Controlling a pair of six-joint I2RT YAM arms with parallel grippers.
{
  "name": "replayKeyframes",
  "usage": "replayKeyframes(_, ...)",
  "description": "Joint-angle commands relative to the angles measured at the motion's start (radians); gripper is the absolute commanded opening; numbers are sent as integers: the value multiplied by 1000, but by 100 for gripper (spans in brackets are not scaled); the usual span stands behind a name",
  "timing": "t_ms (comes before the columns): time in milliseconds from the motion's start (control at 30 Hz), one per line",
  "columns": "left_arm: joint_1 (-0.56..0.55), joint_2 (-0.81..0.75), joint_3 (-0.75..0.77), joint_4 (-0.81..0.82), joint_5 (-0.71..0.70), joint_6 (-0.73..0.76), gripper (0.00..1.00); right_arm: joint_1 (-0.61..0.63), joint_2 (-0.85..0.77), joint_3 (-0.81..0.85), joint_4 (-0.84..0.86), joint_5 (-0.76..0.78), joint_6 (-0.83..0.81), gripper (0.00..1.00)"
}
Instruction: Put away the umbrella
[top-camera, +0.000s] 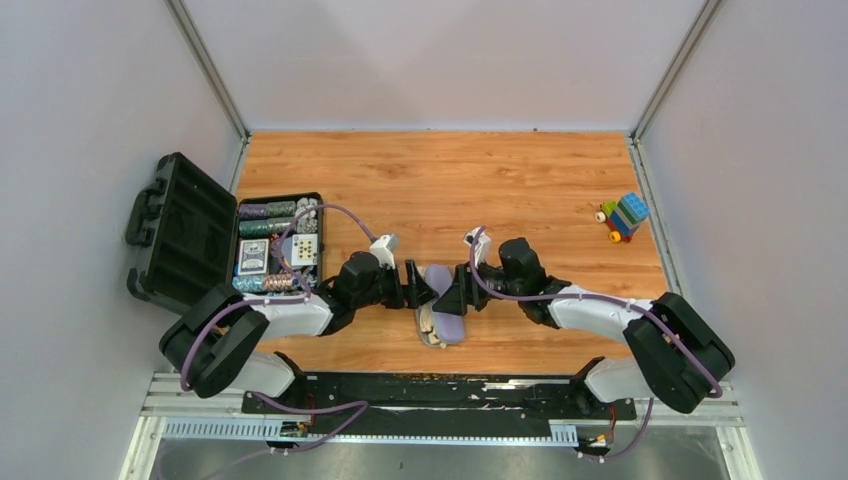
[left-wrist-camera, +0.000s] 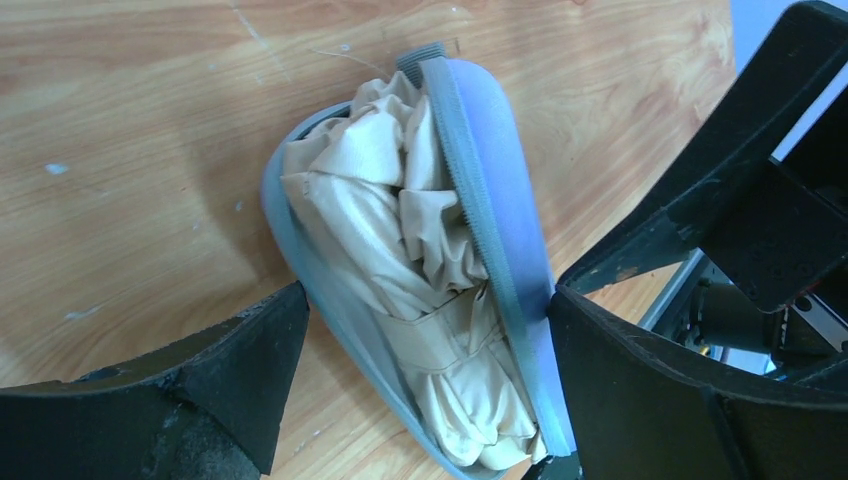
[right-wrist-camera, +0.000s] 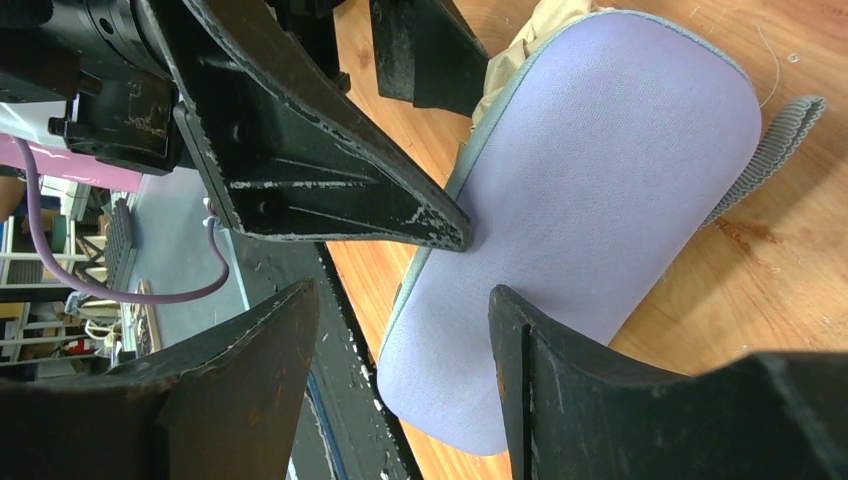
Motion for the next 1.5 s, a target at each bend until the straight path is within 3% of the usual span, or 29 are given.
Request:
replayKeyframes(0, -18, 59, 22, 80, 19, 15, 90, 9, 18, -12, 62, 10, 18, 63)
replayKeyframes(100, -18, 67, 31, 60, 25, 20, 69, 7, 3, -6, 28, 13, 16, 64)
replayKeyframes(200, -18, 50, 55, -30, 8, 40, 43, 7, -66, 24, -98, 55, 1, 74)
replayKeyframes(267, -19, 24, 54, -51, 10, 46, 35, 6, -136, 37, -197, 117, -26, 81)
replayKeyframes(367, -18, -24, 48, -57, 6, 59, 27, -22, -229, 8, -282, 214, -53, 83)
replayKeyframes(433, -18, -40, 50, -71, -2, 62, 28, -49, -243, -29, -284, 242, -33, 80)
replayKeyframes(600, -17, -33, 70, -96, 18, 74, 43, -72, -166, -75, -200, 216, 18, 73)
replayKeyframes(700, -18, -44, 70, -106, 18, 67, 63, -72, -113, -79, -136, 176, 16, 72)
replayKeyframes(900, -18, -84, 80, -190, -30, 108, 81, -72, -116, -89, -98, 145, 38, 67)
replayKeyframes(967, -19, -66, 86, -189, -29, 121, 83, -72, -130, -90, -93, 139, 44, 58)
replayKeyframes(1067, -18, -12, 117, -170, 1, 120, 86, -72, -155, -99, -79, 133, 57, 32)
replayKeyframes(1133, -25, 27, 139, -158, 6, 119, 88, -72, -161, -103, -76, 150, 56, 21)
replayKeyframes(1267, -49, 103, 172, -146, -14, 112, 90, -72, -110, -99, -61, 170, 46, 16)
replayKeyframes(1467, -118, 174, 255, -374, -211, 160, 74, -72, -57, -74, -75, 189, 26, 15)
